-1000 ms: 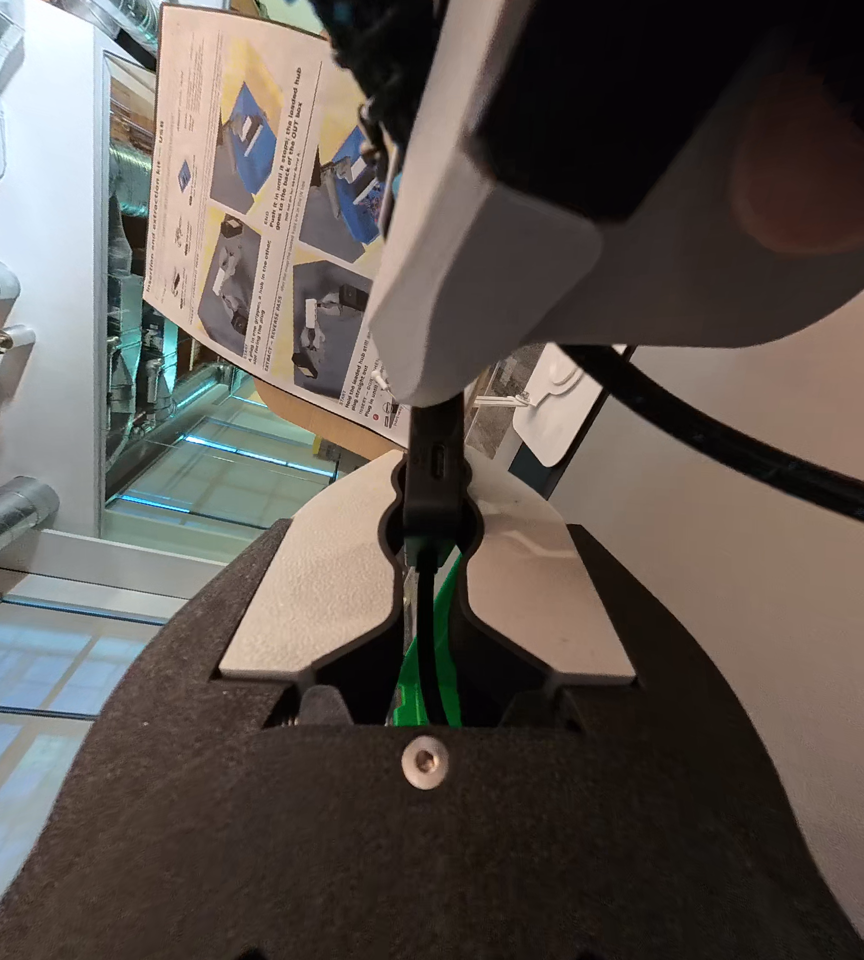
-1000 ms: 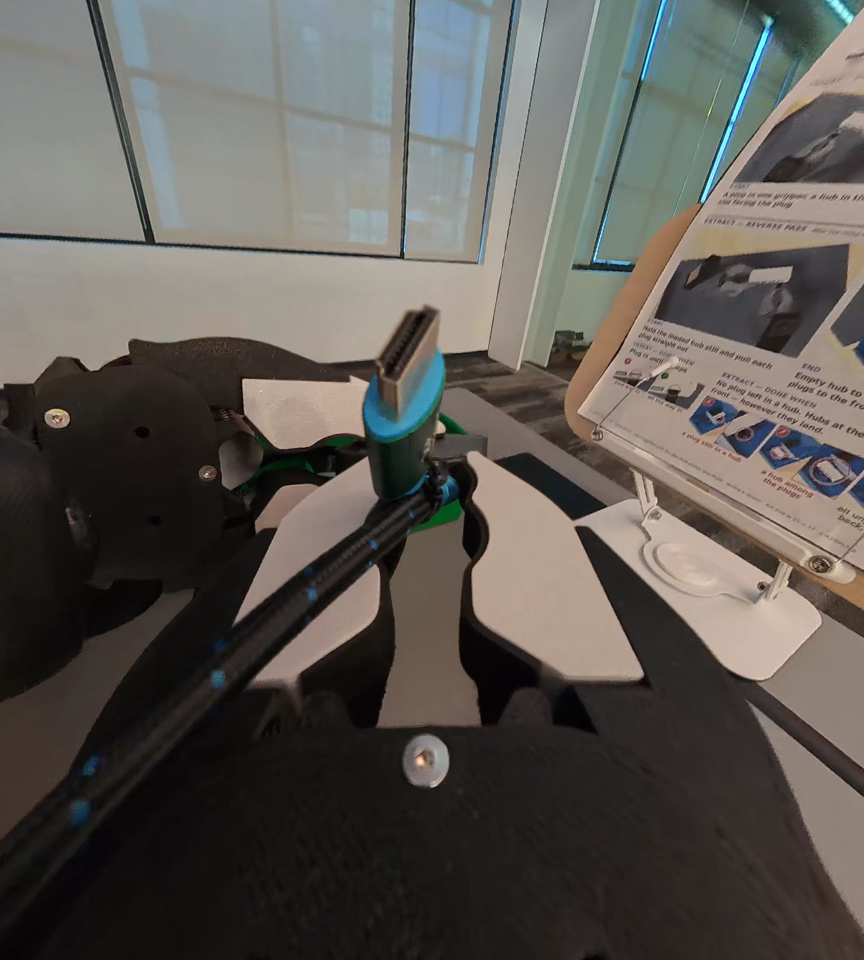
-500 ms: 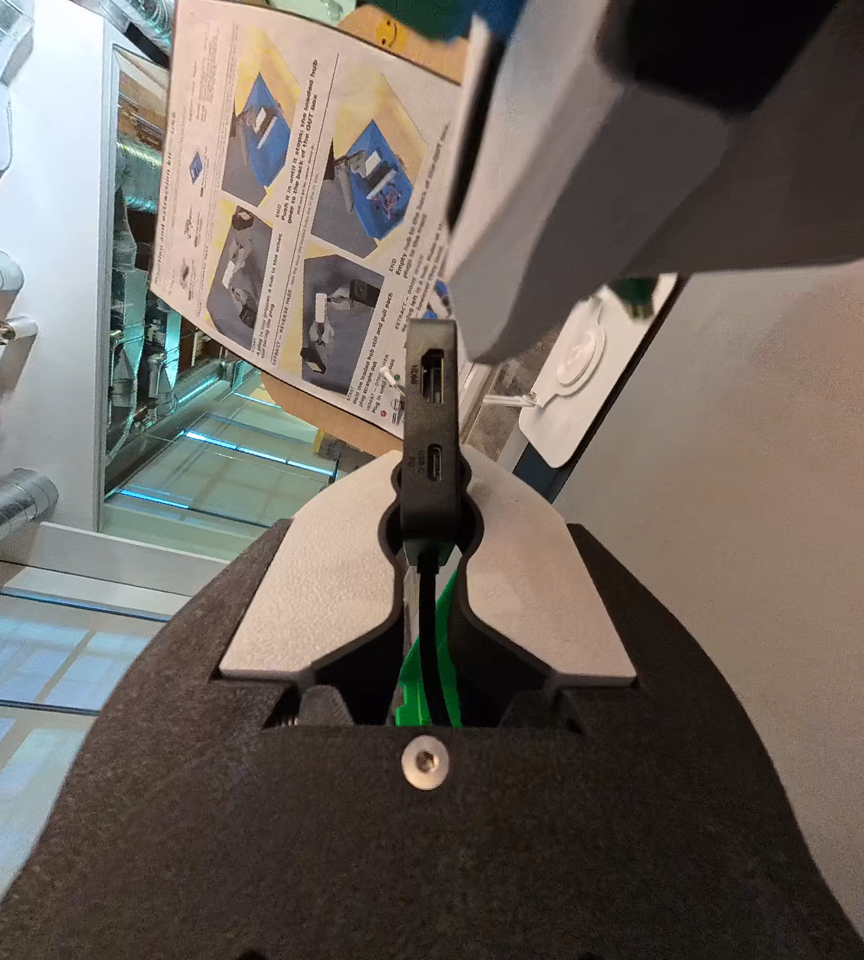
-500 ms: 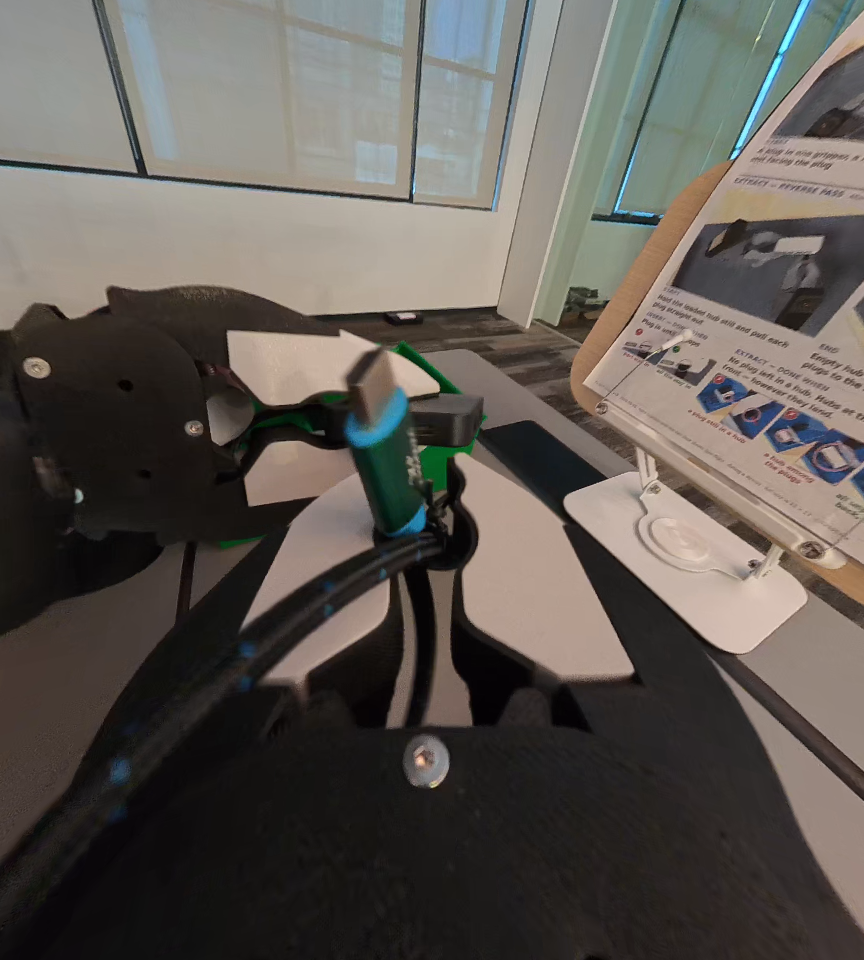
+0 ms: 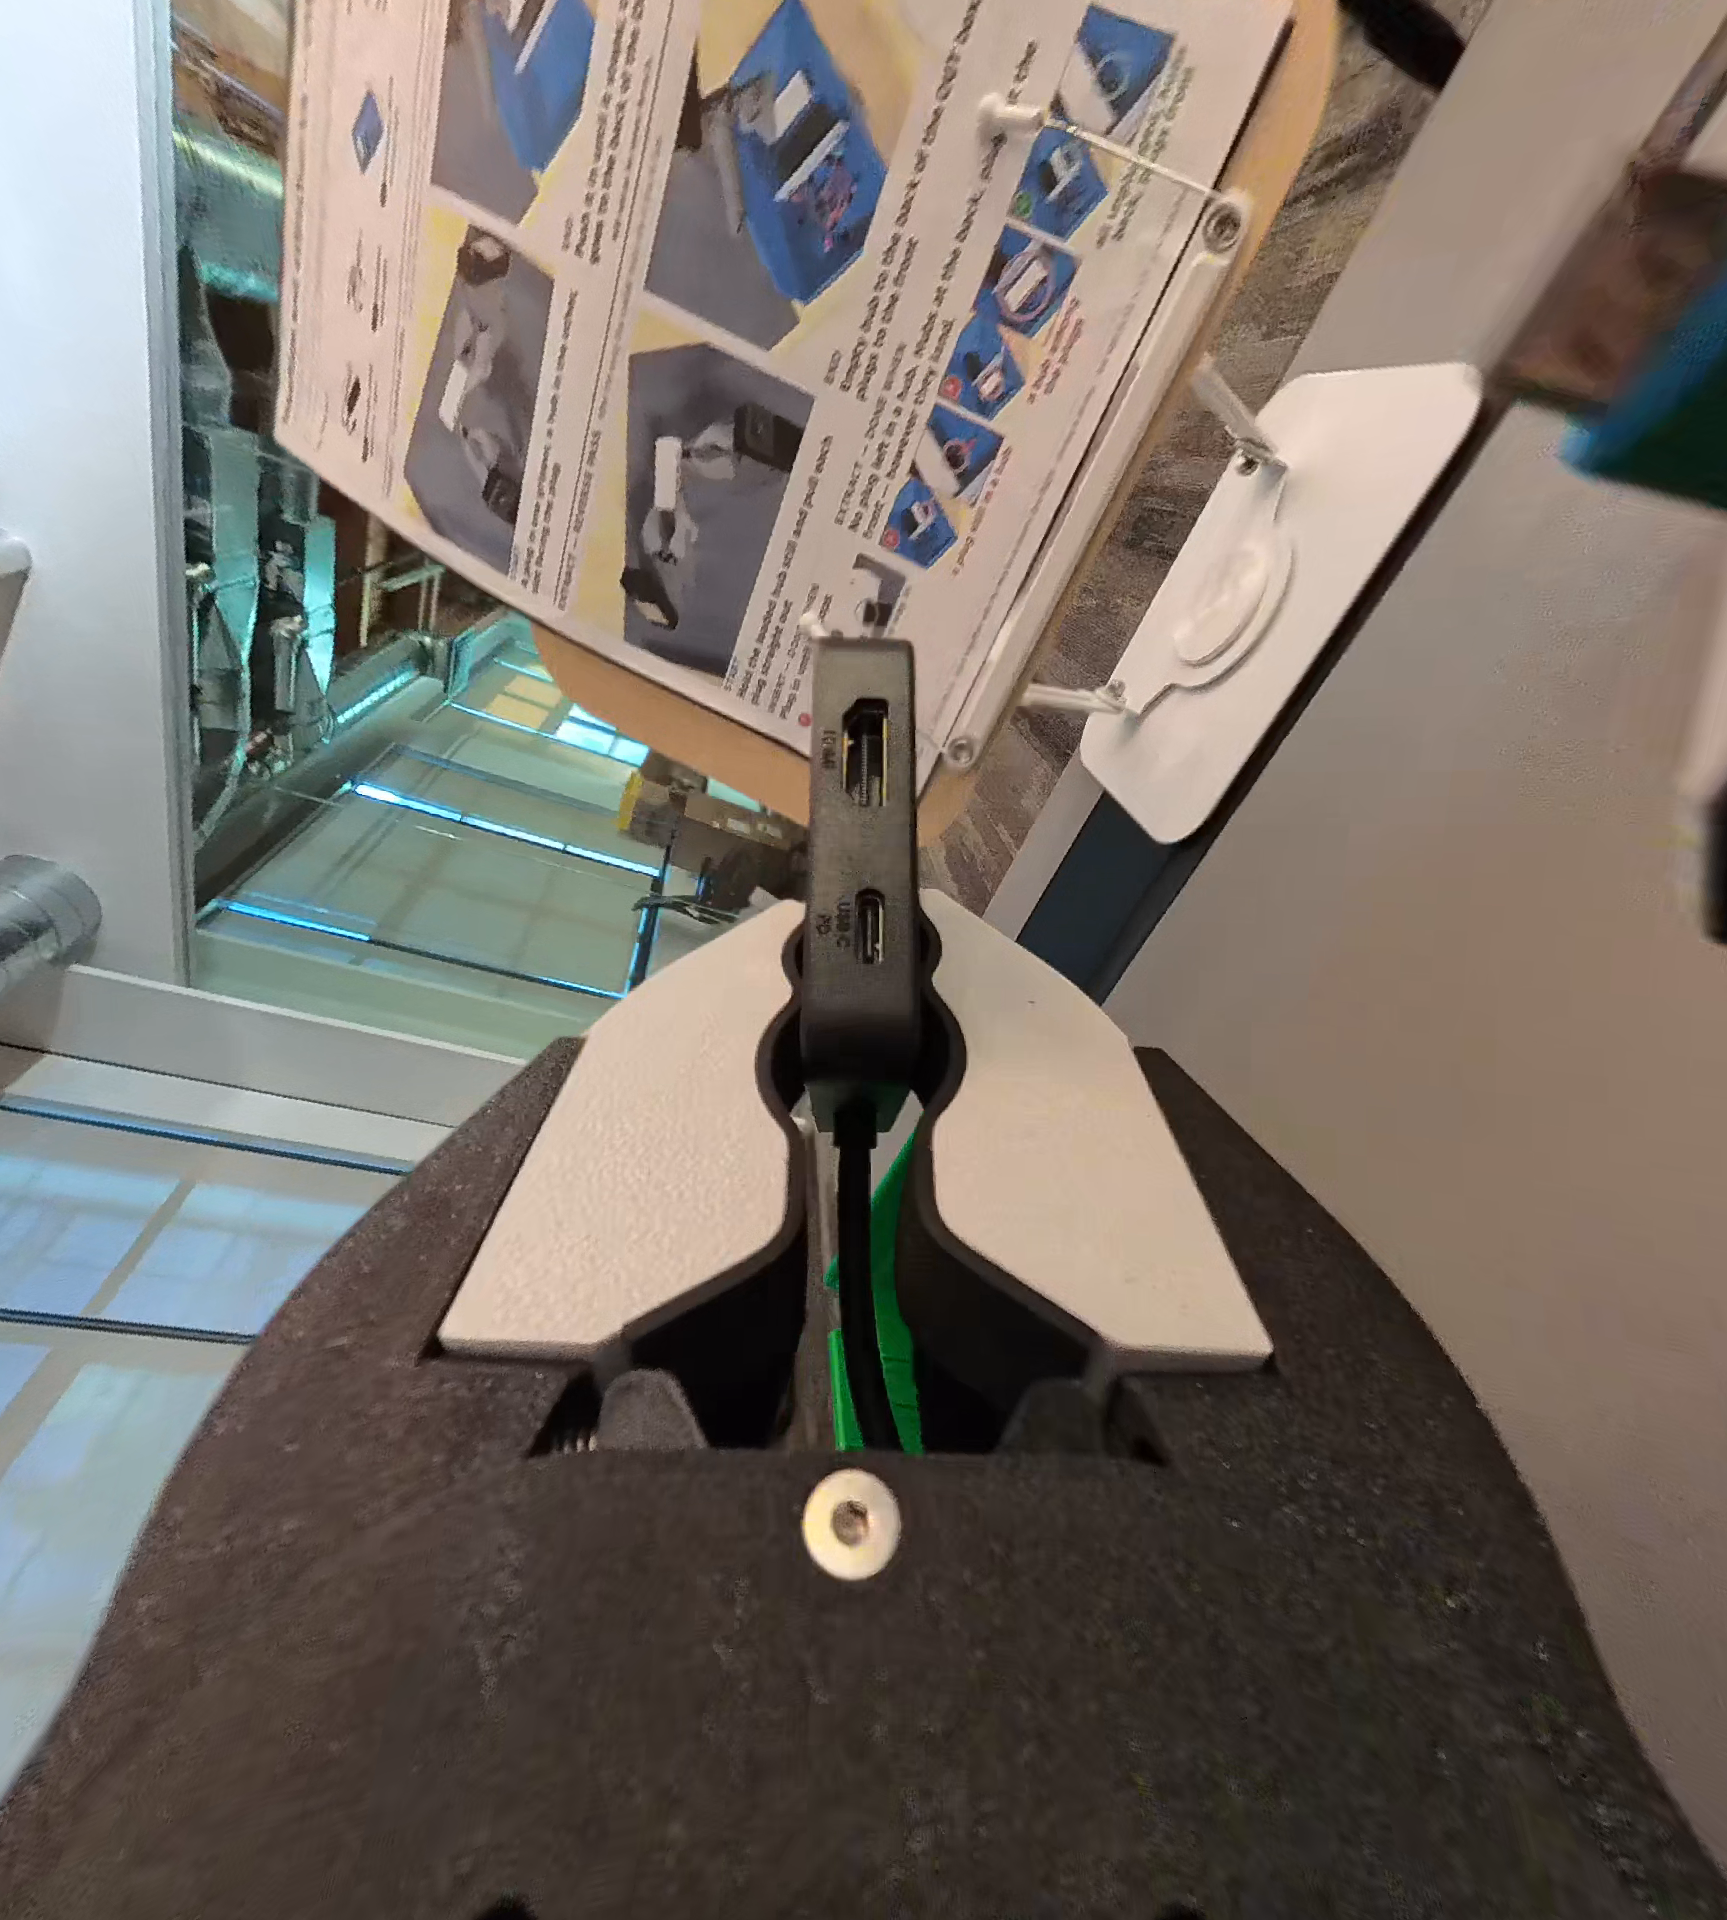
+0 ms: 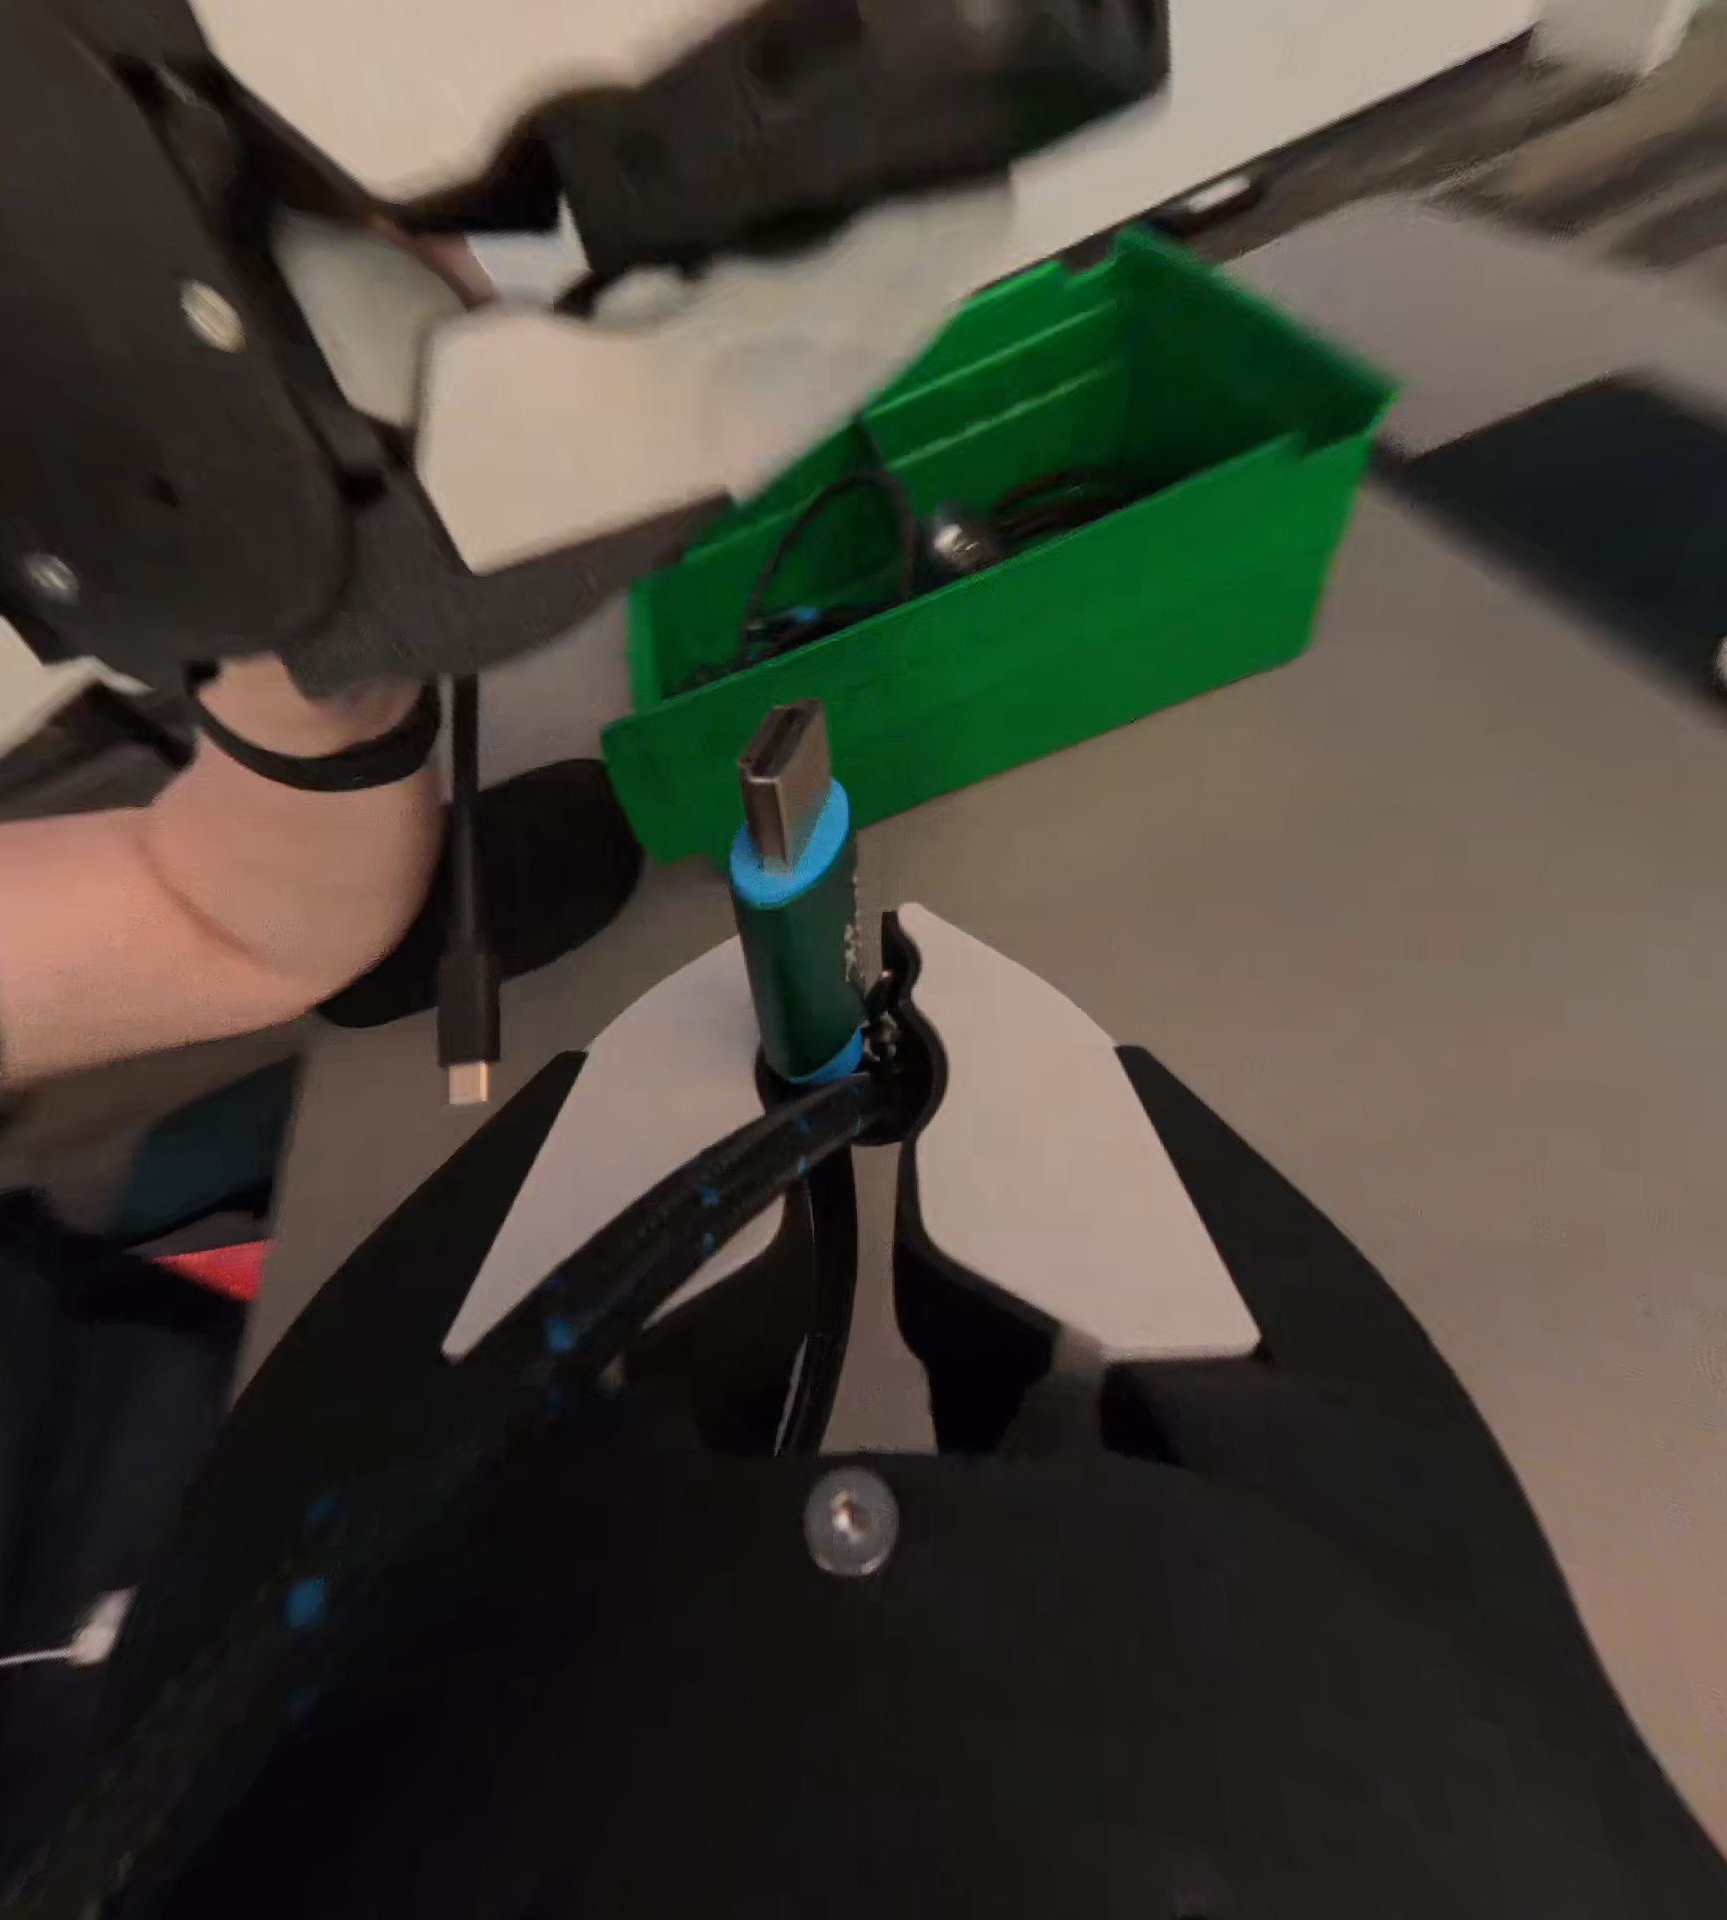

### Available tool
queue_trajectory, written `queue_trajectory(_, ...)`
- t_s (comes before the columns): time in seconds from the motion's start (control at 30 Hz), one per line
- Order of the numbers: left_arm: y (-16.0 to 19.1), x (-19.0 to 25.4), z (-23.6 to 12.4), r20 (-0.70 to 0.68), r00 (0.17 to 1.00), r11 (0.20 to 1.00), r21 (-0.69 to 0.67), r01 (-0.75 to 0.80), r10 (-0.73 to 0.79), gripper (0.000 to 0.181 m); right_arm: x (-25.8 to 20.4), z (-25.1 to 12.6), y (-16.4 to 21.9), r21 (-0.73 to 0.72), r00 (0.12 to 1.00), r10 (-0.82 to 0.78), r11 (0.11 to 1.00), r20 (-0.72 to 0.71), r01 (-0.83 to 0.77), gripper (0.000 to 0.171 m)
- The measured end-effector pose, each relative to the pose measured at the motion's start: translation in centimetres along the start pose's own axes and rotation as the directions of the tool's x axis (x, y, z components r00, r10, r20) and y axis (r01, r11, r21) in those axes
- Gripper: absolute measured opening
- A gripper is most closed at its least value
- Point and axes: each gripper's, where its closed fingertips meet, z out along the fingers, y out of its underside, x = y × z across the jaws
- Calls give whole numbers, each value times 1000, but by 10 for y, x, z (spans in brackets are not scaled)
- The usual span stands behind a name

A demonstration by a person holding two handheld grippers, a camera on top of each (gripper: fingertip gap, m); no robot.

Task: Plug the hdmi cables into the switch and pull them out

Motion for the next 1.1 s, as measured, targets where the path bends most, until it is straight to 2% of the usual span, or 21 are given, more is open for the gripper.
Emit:
queue_trajectory(0.1,10,-16,-2,1,999,999,-9,41,-41,14,-7,23,22,-50,976,151,988,157,-145,12)
queue_trajectory(0.2,17,-25,-3,12,998,998,-14,56,-56,14,-7,41,49,-150,955,211,972,209,-182,13)
queue_trajectory(0.37,16,-21,-1,-4,999,999,-12,41,-41,14,9,52,108,-416,995,-14,908,103,56,19)
queue_trajectory(0.43,15,-17,0,-5,1000,1000,-11,23,-23,14,9,50,122,-490,994,-40,867,107,87,21)
queue_trajectory(0.57,12,-9,2,-29,1000,1000,-7,7,-7,14,12,48,119,-490,993,-77,865,94,113,24)
queue_trajectory(0.73,10,-6,2,-38,999,1000,-3,2,-2,14,24,32,125,-569,988,-142,808,58,150,28)
queue_trajectory(0.9,10,-3,3,-49,999,1000,-6,-3,2,14,31,23,128,-622,989,-148,775,-2,114,29)
queue_trajectory(0.97,10,-3,3,-52,999,1000,-6,-4,3,14,34,22,127,-635,979,-202,759,-20,143,28)
queue_trajectory(1.03,11,-2,4,-54,999,1000,-11,-8,7,14,27,24,123,-613,974,-225,768,15,186,27)
queue_trajectory(1.1,11,-2,4,-52,999,1000,-13,-11,10,14,14,31,105,-505,977,-203,838,66,208,27)
